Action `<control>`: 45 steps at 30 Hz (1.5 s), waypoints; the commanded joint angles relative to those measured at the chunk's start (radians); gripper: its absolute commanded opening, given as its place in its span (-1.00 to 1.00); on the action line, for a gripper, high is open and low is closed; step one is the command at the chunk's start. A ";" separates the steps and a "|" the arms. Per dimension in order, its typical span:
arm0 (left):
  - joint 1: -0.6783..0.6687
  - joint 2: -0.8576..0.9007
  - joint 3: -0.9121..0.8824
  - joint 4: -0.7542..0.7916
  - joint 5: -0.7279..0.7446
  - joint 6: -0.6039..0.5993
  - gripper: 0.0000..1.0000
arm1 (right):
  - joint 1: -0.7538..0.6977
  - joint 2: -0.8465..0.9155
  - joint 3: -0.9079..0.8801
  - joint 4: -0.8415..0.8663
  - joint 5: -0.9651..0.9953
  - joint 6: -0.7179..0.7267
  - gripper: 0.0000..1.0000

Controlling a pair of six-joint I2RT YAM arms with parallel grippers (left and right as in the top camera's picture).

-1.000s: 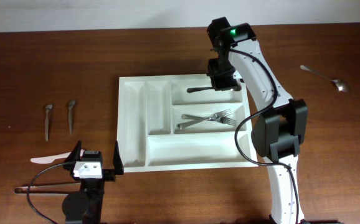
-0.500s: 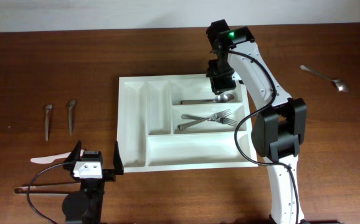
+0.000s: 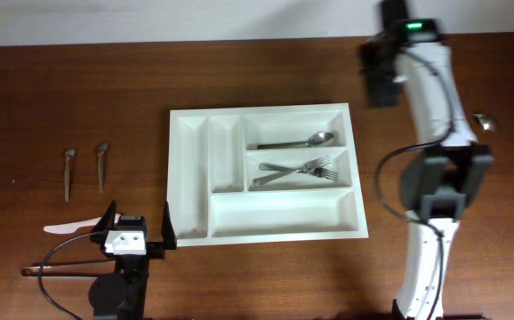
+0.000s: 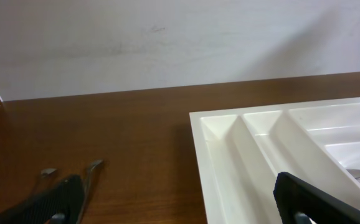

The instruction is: Pack container

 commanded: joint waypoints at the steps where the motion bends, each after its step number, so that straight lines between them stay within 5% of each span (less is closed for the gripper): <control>1: 0.005 -0.007 -0.006 -0.002 -0.007 0.019 0.99 | -0.127 -0.026 0.023 0.009 -0.003 -0.220 0.98; 5: 0.005 -0.007 -0.006 -0.002 -0.007 0.019 0.98 | -0.245 -0.026 0.020 -0.096 -0.035 -0.440 0.85; 8: 0.005 -0.007 -0.006 -0.002 -0.007 0.019 0.98 | -0.301 -0.026 0.010 -0.163 -0.033 -0.454 0.85; 12: 0.005 -0.007 -0.006 -0.002 -0.007 0.019 0.98 | -0.355 -0.026 0.010 -0.142 -0.040 -0.488 0.59; 15: 0.005 -0.007 -0.006 -0.002 -0.007 0.019 0.98 | -0.382 -0.026 0.010 -0.064 -0.063 -0.598 0.12; 17: 0.005 -0.007 -0.006 -0.002 -0.007 0.019 0.99 | -0.391 -0.026 0.010 -0.006 -0.061 -0.668 -0.67; 18: 0.005 -0.007 -0.006 -0.002 -0.007 0.019 0.99 | -0.393 -0.026 0.010 0.014 -0.058 -0.686 -0.92; 26: 0.005 -0.007 -0.006 -0.002 -0.007 0.019 0.99 | -0.394 -0.026 0.003 0.222 0.158 -0.697 -0.92; 45: 0.005 -0.007 -0.006 -0.002 -0.007 0.019 0.99 | -0.393 0.059 -0.070 0.452 0.103 -0.858 -0.92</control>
